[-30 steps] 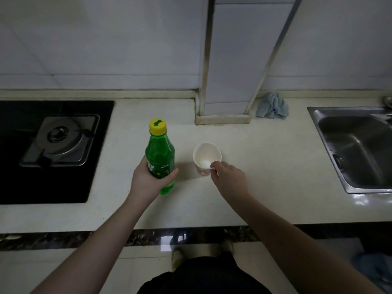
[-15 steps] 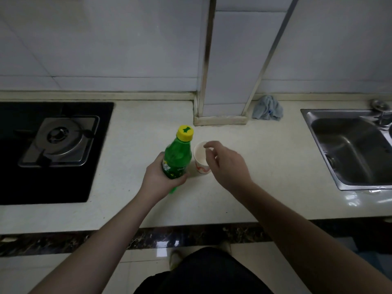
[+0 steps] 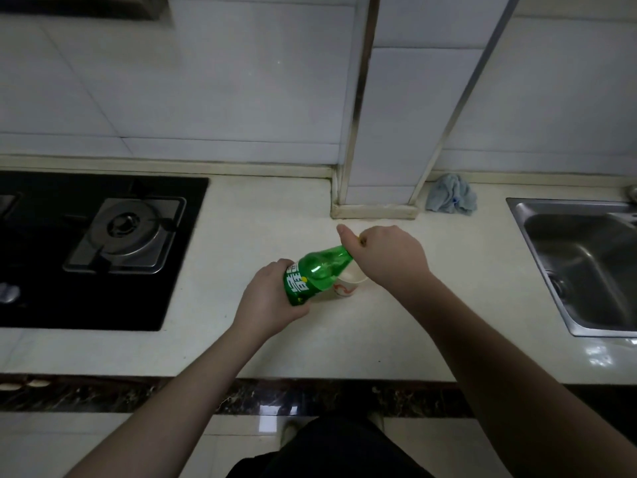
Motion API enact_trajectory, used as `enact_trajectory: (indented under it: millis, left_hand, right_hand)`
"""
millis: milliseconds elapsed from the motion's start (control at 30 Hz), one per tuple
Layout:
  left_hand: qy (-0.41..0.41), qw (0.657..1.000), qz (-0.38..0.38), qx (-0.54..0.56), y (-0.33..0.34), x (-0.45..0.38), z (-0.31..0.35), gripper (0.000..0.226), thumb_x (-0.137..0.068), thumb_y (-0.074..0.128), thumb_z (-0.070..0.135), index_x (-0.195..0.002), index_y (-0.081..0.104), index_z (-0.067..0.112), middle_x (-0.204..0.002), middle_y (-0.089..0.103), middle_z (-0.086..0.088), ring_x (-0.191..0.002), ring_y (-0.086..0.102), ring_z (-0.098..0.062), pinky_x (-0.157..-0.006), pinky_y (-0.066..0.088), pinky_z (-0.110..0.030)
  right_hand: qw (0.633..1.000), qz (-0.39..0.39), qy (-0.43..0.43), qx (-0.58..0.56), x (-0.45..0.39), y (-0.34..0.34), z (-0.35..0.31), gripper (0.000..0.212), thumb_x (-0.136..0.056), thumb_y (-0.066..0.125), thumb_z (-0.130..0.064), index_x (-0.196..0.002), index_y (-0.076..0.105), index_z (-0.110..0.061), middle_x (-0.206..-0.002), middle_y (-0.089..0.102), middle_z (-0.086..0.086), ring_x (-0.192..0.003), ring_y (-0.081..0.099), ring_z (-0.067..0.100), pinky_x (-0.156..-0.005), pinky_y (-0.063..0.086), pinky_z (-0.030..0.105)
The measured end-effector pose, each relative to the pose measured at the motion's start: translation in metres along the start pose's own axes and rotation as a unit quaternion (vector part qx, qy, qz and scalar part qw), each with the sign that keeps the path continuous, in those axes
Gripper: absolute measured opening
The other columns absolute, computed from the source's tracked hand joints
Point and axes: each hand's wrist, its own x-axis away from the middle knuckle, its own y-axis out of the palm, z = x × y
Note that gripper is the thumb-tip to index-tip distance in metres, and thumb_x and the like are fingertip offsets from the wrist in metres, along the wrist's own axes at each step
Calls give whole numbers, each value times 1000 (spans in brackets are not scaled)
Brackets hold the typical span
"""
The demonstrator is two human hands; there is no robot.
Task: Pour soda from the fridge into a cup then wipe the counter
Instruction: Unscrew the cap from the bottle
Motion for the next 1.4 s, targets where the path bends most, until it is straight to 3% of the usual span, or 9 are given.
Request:
enact_trajectory:
  millis: [233,467,600,733,867,1000,1133,1267,1400]
  left_hand:
    - [-5,1000,-17,10,-8,2,1,56,-66,81,31,-116,56,23,-93,67,5,-82,63,-16,-66,50,-29]
    - [-12,987,-152,57,-23,-9,-6,49,-60,87,30,-101,61,30,-85,71,11,-78,66,-4,-71,55,-28]
    - [19,955,-279,102,-34,-17,-1,46,-66,88,18,-98,63,40,-89,71,23,-84,66,2,-71,50,-13]
    - [21,927,-352,128,-37,-22,-2,46,-65,87,14,-101,64,32,-93,73,14,-90,69,-8,-78,55,-24]
    - [45,961,-259,81,-30,-18,-4,57,-62,89,22,-111,62,31,-96,71,13,-89,66,-3,-78,54,-24]
    - [-3,997,-78,-6,-14,-6,4,59,-62,85,28,-114,57,25,-98,67,9,-87,66,-14,-68,51,-32]
    - [13,988,36,-152,1,2,11,66,-65,82,31,-124,55,18,-110,63,-1,-97,62,-25,-67,40,-32]
    - [8,991,41,-124,7,3,15,64,-65,81,31,-122,55,18,-108,64,-1,-96,62,-25,-67,43,-32]
    - [-8,998,-44,-53,5,3,15,57,-66,78,37,-115,53,24,-99,65,5,-86,64,-20,-66,51,-32]
  right_hand:
    - [995,-44,-7,-95,-5,-9,-10,60,-93,41,-56,-54,29,-12,-53,28,3,-50,33,19,-47,23,28]
    - [985,-45,-33,-165,-1,0,-4,54,-96,43,-44,-56,26,-13,-55,25,3,-52,27,17,-49,20,30]
    - [973,-32,-174,-149,-3,-6,7,51,-95,43,-49,-58,37,-15,-53,33,-1,-50,32,16,-49,23,28]
    - [933,-33,-346,-89,-5,-18,18,39,-91,34,-54,-69,38,-22,-63,37,-8,-58,38,13,-53,27,21]
    - [931,-21,-355,-79,-1,-15,27,36,-91,39,-53,-75,43,-21,-68,42,-6,-61,39,12,-56,30,21]
    - [974,-44,-196,-102,1,0,35,39,-92,44,-55,-73,42,-22,-63,46,-4,-58,44,12,-52,29,28]
    - [991,-64,-39,-113,5,13,32,54,-93,35,-61,-65,45,-16,-61,50,1,-59,50,18,-51,31,29]
    - [994,-37,42,-94,3,13,19,69,-93,24,-66,-54,40,-12,-52,41,2,-49,44,17,-49,31,27]
    - [995,-37,6,-90,-3,0,16,61,-94,37,-56,-53,28,-12,-50,27,3,-49,35,20,-47,23,29]
